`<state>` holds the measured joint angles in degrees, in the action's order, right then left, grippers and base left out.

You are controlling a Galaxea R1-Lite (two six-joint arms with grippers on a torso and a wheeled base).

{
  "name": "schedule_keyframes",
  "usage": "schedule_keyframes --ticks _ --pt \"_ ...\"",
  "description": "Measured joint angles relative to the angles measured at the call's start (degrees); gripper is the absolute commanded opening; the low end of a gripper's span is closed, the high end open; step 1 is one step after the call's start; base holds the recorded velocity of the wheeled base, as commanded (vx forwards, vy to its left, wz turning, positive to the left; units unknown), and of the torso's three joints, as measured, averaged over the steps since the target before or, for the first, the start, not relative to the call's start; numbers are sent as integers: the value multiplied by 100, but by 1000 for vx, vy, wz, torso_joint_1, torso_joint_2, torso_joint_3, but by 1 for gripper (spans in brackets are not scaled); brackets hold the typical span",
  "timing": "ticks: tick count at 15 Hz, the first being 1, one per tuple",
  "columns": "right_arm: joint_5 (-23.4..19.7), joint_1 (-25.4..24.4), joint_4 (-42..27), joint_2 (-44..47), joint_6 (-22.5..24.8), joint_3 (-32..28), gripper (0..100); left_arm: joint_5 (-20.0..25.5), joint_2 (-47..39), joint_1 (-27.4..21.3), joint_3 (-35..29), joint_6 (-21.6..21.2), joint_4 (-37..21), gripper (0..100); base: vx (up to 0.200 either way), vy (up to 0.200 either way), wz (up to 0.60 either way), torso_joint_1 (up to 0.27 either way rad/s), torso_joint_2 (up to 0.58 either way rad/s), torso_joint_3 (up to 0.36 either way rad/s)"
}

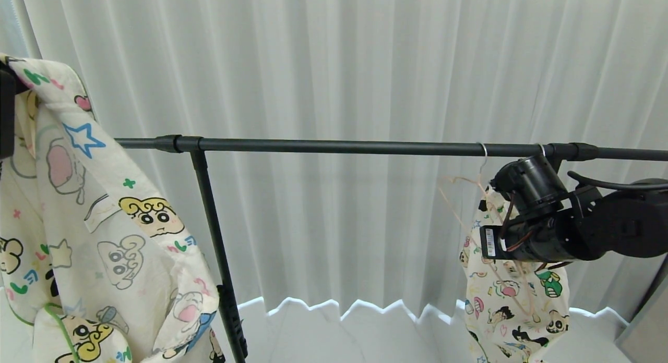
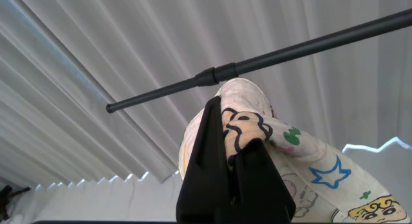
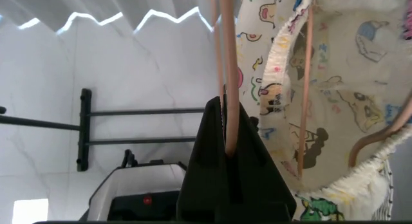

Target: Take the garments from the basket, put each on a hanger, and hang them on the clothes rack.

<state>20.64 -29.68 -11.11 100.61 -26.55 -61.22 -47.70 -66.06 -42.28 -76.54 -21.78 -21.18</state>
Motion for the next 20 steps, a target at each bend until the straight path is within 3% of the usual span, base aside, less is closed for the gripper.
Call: schedule_keyframes --ticks 2,12,20 --pt "180 -5 2 -83 1 11 0 7 13 0 15 4 0 0 0 0 0 0 0 0" --pt "254 -193 -28 -1034 132 149 0 9 88 -9 52 2 0 0 0 0 0 0 0 0" --pt "352 -733 -22 -2578 1033 1236 0 9 112 -9 212 20 0 0 -200 0 0 2 2 4"
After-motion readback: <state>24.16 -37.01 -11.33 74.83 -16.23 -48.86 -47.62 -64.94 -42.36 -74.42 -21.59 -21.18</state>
